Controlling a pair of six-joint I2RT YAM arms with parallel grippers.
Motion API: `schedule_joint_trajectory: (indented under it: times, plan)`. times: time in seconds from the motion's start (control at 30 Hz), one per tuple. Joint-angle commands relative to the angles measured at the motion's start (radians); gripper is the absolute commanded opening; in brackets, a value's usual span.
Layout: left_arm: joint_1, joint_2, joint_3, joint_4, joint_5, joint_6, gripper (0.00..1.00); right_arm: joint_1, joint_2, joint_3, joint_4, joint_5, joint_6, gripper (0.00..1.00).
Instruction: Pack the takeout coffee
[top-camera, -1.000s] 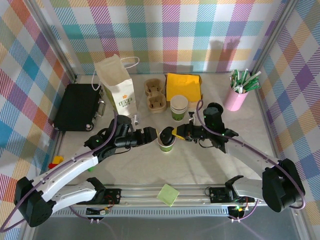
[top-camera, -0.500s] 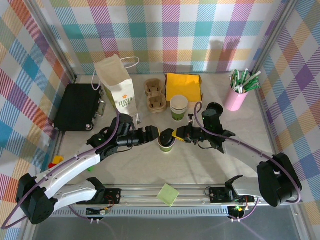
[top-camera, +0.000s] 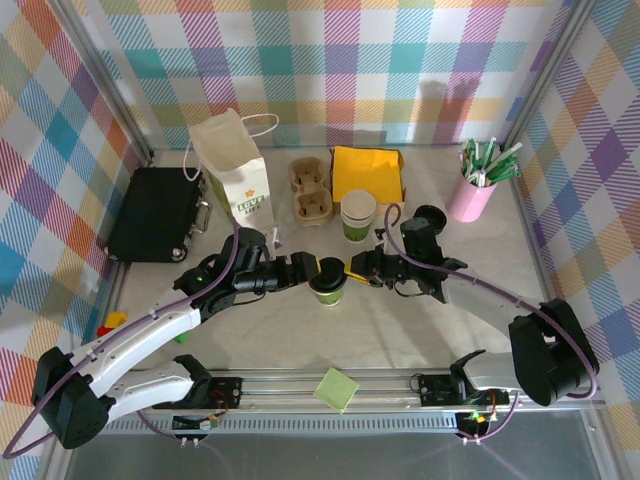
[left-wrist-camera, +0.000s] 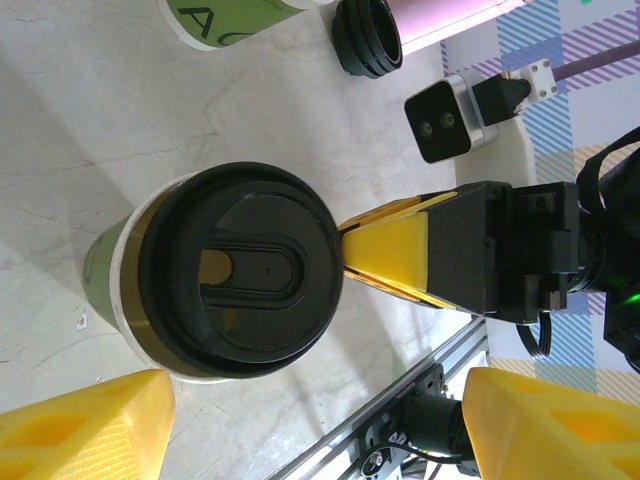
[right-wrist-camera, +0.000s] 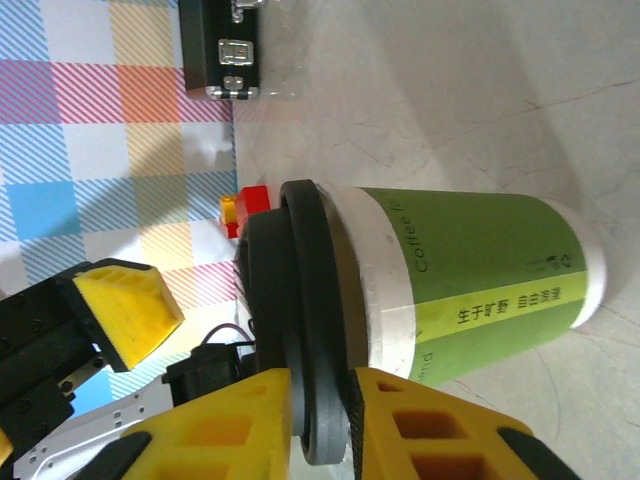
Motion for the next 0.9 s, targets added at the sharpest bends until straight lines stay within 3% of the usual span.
schedule_joint_trajectory:
  times: [0.0, 0.53, 0.87]
  plan:
    - [0.012, 0.011, 0.030, 0.003, 0.014, 0.004, 0.76, -0.004, 0.011, 0.026, -0.037, 0.010, -0.035, 0.26]
    - [0.012, 0.007, 0.022, -0.013, 0.004, 0.018, 0.76, 0.015, 0.044, 0.049, -0.029, 0.013, -0.032, 0.29]
    - [0.011, 0.019, 0.040, -0.125, -0.051, 0.068, 0.76, 0.036, 0.047, 0.070, -0.076, 0.041, -0.059, 0.31]
